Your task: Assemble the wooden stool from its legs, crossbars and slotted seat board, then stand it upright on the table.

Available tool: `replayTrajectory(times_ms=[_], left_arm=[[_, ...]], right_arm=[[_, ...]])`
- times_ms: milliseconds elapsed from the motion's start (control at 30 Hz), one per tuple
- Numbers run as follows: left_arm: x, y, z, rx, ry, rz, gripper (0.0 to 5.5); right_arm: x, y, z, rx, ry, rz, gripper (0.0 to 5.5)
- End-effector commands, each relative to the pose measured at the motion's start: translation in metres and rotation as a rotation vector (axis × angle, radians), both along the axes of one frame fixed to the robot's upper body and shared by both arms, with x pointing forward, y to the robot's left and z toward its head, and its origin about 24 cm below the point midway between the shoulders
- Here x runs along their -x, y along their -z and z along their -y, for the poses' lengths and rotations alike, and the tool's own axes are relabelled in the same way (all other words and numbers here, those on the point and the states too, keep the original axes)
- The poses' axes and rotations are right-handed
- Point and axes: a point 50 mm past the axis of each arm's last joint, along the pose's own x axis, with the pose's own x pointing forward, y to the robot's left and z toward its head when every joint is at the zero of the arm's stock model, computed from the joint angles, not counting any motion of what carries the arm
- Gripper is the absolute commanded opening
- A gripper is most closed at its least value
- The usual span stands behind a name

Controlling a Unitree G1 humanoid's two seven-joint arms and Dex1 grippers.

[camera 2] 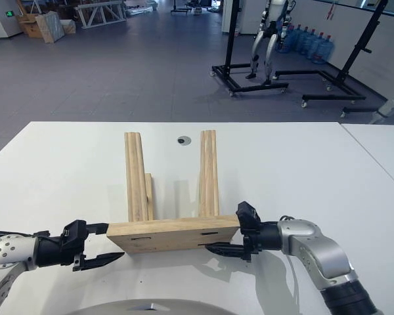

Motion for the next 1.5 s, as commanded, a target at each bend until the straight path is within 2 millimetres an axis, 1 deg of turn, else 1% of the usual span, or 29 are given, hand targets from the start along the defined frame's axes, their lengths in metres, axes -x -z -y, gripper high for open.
replayTrajectory(times_ms=[33,100,233,367,467,533,567,633,700,800,900,967,1067,1100,1200,1267,1400,1500], left_arm=[[-0.008,0.001,0.011,0.010,0.015,0.016,3.19],[-0.013,0.002,0.015,0.036,0.001,0.016,3.19],[-0.014,0.007,0.020,0.056,-0.003,-0.004,3.19],[-0.008,0.018,0.018,0.017,0.010,-0.023,2.60],[-0.009,0.020,0.016,0.035,0.000,-0.055,2.13],[-0.016,0.012,0.014,0.078,-0.025,-0.088,1.87],[-0.023,0.003,0.013,0.124,-0.046,-0.112,1.84],[-0.035,-0.016,0.014,0.206,-0.069,-0.170,1.82],[-0.044,-0.032,0.017,0.251,-0.069,-0.235,1.82],[-0.054,-0.050,0.024,0.300,-0.067,-0.336,1.82],[-0.063,-0.056,0.031,0.369,-0.133,-0.481,1.82],[-0.071,-0.061,0.035,0.437,-0.195,-0.548,1.82],[-0.085,-0.071,0.036,0.545,-0.281,-0.615,1.82],[-0.089,-0.072,0.036,0.566,-0.315,-0.632,1.82],[-0.101,-0.073,0.041,0.617,-0.407,-0.674,1.82],[-0.108,-0.074,0.042,0.651,-0.465,-0.702,1.82],[-0.128,-0.077,0.047,0.729,-0.600,-0.739,1.82],[-0.144,-0.079,0.051,0.768,-0.697,-0.765,1.82]], right_arm=[[-0.005,-0.001,-0.004,0.011,-0.003,0.015,4.09],[-0.006,0.001,-0.004,0.012,0.000,0.014,4.09],[-0.008,0.000,-0.002,0.019,-0.011,0.018,4.09],[-0.011,0.000,-0.002,0.030,-0.020,0.034,3.41],[-0.015,-0.003,-0.003,0.028,-0.016,0.036,2.87],[-0.016,-0.009,-0.004,0.007,-0.021,0.012,2.66],[-0.017,-0.017,-0.005,-0.027,-0.028,-0.023,2.64],[-0.021,-0.036,-0.008,-0.099,-0.053,-0.082,2.60],[-0.025,-0.059,-0.009,-0.174,-0.079,-0.138,2.47],[-0.039,-0.090,-0.012,-0.285,-0.097,-0.247,2.29],[-0.056,-0.103,-0.020,-0.341,-0.082,-0.372,2.22],[-0.069,-0.107,-0.026,-0.363,-0.062,-0.468,2.22],[-0.083,-0.103,-0.037,-0.379,-0.033,-0.579,2.20],[-0.087,-0.102,-0.040,-0.390,-0.017,-0.599,2.16],[-0.108,-0.101,-0.046,-0.466,0.083,-0.663,1.89],[-0.121,-0.107,-0.051,-0.518,0.133,-0.695,1.73],[-0.145,-0.123,-0.063,-0.608,0.234,-0.725,1.47],[-0.160,-0.129,-0.073,-0.650,0.351,-0.771,1.34]])
